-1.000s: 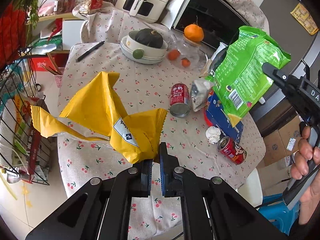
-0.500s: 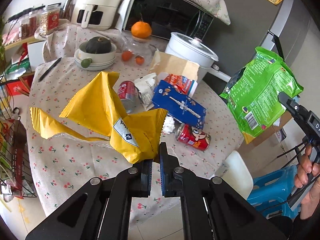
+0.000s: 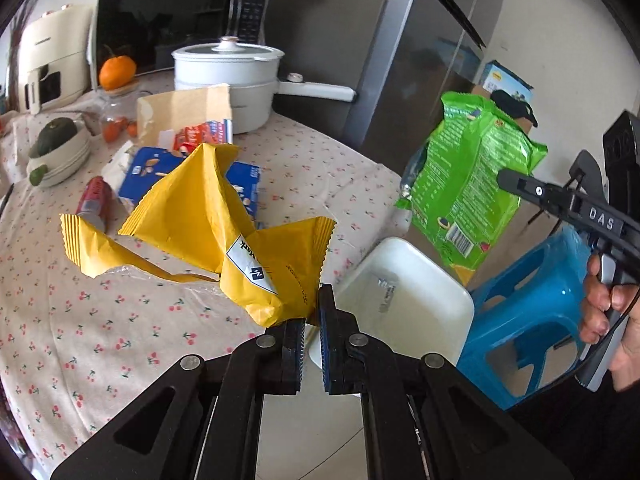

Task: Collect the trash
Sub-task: 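Carry both items over the bin and open the left gripper to drop the wrapper, then lower the green bag into the bin and open the right gripper, then move the left gripper to the red can and grasp it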

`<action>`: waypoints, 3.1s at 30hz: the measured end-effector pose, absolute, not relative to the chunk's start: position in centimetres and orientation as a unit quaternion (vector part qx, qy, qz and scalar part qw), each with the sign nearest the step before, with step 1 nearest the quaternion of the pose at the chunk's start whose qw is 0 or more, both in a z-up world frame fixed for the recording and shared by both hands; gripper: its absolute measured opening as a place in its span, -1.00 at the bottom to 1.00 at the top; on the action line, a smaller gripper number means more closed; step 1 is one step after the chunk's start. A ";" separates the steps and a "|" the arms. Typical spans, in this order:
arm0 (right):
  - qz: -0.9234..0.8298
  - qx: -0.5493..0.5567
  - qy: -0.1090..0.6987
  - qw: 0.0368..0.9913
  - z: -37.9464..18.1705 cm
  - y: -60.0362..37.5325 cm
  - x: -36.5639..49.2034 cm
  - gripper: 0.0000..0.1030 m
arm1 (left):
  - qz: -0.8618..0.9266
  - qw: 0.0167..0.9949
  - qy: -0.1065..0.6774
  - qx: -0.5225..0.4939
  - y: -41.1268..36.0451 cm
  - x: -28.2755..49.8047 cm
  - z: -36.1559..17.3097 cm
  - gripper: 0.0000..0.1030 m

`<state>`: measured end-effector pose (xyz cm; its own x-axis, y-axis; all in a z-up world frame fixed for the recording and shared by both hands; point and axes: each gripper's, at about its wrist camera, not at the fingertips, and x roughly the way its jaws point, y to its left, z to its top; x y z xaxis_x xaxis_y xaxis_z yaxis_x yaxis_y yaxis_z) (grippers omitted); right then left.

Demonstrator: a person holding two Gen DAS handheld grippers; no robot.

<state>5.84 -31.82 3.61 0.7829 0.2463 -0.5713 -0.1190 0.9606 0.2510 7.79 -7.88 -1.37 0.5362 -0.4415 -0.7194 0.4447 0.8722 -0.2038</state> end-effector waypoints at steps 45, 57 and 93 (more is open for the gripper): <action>0.042 0.178 0.444 0.877 -4.2 -40.6 6.5 -0.84 | -0.314 0.829 0.453 0.091 -19.4 8.4 -7.5 0.47; -0.030 0.200 0.520 0.830 -7.7 -39.7 8.2 -0.71 | -0.261 0.854 0.448 0.048 -12.0 8.9 -4.8 0.51; 0.064 0.006 0.474 0.878 -2.5 -19.5 15.4 0.79 | -0.011 0.890 0.456 0.018 7.1 13.3 -3.6 1.00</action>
<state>15.43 -19.48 -2.50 0.5425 0.1179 -0.8317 -0.1072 0.9917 0.0706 13.29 7.09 -3.59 0.5847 -0.0023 -0.8112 0.0356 0.9991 0.0228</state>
